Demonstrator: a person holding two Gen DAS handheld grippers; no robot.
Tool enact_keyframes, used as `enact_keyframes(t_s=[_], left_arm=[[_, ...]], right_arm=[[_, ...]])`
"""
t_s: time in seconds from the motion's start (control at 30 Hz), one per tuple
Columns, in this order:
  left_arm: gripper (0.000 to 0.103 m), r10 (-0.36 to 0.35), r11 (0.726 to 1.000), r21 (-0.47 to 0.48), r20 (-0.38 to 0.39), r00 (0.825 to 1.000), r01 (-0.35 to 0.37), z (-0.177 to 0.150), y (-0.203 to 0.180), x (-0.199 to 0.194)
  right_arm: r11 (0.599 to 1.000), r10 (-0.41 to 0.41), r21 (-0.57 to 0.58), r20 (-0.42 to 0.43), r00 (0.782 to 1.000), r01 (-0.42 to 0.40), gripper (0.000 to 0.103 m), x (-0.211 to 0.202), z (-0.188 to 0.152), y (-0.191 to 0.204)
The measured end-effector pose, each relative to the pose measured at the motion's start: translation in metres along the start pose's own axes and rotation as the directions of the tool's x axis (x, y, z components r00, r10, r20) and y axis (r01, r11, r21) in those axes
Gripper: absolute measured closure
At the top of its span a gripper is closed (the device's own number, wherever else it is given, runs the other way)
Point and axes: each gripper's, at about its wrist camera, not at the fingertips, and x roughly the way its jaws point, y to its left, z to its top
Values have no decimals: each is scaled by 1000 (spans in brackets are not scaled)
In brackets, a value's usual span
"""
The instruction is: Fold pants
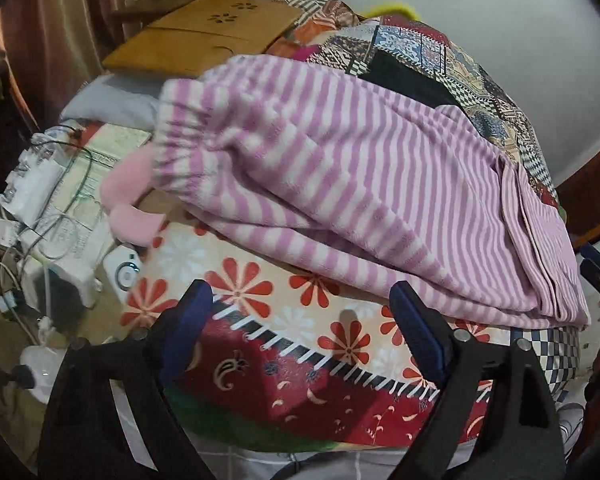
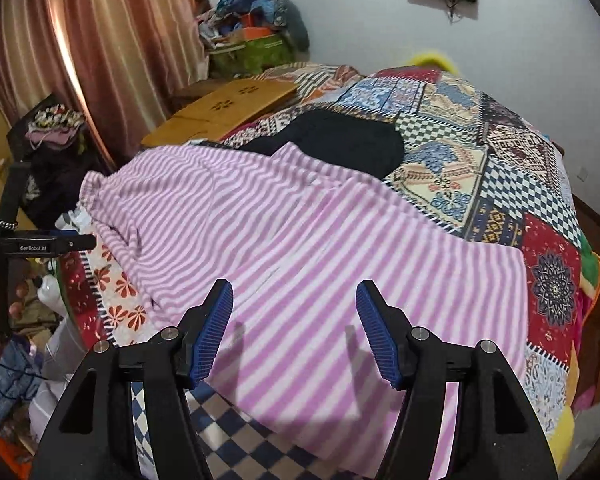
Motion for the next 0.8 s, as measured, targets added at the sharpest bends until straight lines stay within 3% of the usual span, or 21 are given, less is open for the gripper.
enact_keyframes(t_s=[0.2, 0.37, 0.63, 0.8], left_arm=[[9, -107, 993, -40, 25, 994, 108, 10, 2, 12], [9, -128, 988, -85, 49, 990, 132, 28, 5, 27], [9, -34, 993, -112, 70, 997, 41, 61, 2, 49], [10, 16, 983, -183, 100, 995, 2, 77, 7, 59]], right_arm=[[1000, -19, 6, -31, 999, 19, 43, 8, -1, -2], [1000, -19, 20, -51, 999, 20, 43, 14, -1, -3], [1000, -5, 17, -88, 996, 6, 43, 26, -5, -2], [999, 11, 47, -110, 994, -6, 42, 34, -11, -3]])
